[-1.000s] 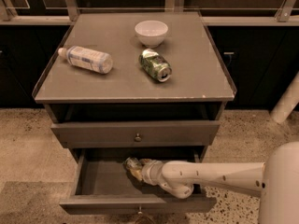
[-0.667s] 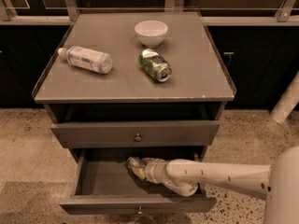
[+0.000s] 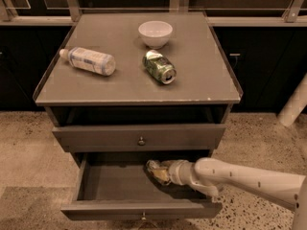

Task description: Pick 7up can from middle drawer and place on counter

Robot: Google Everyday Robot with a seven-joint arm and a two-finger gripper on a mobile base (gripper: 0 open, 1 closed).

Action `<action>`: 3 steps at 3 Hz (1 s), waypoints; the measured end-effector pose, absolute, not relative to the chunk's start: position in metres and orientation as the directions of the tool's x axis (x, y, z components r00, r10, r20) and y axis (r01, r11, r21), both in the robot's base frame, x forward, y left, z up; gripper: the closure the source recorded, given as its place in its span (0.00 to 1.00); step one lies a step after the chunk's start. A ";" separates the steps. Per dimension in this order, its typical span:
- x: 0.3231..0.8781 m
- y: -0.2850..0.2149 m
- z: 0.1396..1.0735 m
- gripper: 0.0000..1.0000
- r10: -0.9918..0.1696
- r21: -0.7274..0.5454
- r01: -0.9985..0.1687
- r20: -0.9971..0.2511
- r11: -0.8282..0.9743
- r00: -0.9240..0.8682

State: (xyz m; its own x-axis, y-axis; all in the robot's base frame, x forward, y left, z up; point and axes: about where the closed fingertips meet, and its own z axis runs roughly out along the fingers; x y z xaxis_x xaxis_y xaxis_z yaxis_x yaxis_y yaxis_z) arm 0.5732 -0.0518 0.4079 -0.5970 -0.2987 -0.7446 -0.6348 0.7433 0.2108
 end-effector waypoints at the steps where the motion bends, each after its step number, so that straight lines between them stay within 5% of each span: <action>1: 0.556 -0.112 0.421 1.00 -0.254 0.291 -0.592 -0.701 0.751 -0.667; 3: 0.513 -0.195 0.469 1.00 -0.077 0.481 -0.528 -0.685 0.700 -0.725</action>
Offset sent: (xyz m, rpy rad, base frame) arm -0.0785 -0.1722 0.0658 0.2390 0.2472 -0.0478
